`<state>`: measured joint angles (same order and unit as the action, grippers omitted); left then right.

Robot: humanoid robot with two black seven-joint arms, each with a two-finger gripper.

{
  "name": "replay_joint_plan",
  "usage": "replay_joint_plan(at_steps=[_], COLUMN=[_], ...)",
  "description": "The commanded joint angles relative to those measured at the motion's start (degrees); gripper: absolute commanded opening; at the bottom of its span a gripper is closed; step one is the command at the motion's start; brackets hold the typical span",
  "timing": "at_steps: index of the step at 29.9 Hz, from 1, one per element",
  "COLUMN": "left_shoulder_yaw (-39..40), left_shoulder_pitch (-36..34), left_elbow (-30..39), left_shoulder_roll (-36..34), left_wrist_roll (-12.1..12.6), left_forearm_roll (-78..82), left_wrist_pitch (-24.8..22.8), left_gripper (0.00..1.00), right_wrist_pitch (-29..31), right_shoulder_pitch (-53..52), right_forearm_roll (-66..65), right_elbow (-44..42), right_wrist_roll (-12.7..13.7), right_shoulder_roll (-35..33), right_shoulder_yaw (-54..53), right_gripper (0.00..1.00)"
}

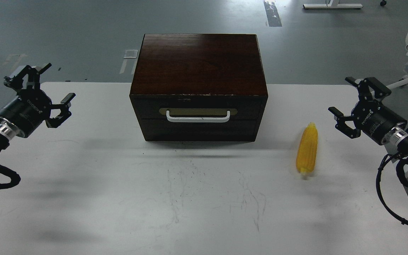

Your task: Put corn in drawer with both arms

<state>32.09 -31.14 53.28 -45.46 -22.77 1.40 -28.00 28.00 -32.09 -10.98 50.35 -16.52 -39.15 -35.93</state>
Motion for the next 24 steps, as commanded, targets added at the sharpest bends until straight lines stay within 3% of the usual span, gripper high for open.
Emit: replay_joint_plan(at_steps=[1, 9, 15, 21, 24], left_shoulder_yaw=[0.0, -0.2, -0.6, 0.0, 0.1], left_shoulder_pitch=[0.6, 1.3, -3.3, -8.2, -12.4], left_elbow=[0.0, -0.5, -4.5, -1.5, 5.3], left_shoulder_roll=[0.5, 0.3, -1.2, -5.8, -9.4], left_wrist_roll=[0.0, 0.5, 0.5, -2.1, -4.8], left_forearm_roll=[0.1, 0.5, 2.3, 12.4, 22.5], left_wrist_pitch=[0.0, 0.0, 0.0, 0.0, 0.0], left_gripper=[0.99, 0.99, 0.99, 0.99, 0.99], right_wrist_pitch=[0.0, 0.0, 0.0, 0.0, 0.0], right_shoulder_pitch=[0.1, 0.1, 0.0, 0.0, 0.0], right_forearm_roll=[0.0, -0.1, -0.1, -0.1, -0.1], right_elbow=[0.0, 0.0, -0.1, -0.1, -0.1], right_wrist_roll=[0.0, 0.0, 0.0, 0.0, 0.0], right_shoulder_roll=[0.0, 0.0, 0.0, 0.0, 0.0], right_shoulder_yaw=[0.1, 0.1, 0.1, 0.1, 0.1], right_gripper=[1.00, 1.00, 1.00, 1.00, 1.00])
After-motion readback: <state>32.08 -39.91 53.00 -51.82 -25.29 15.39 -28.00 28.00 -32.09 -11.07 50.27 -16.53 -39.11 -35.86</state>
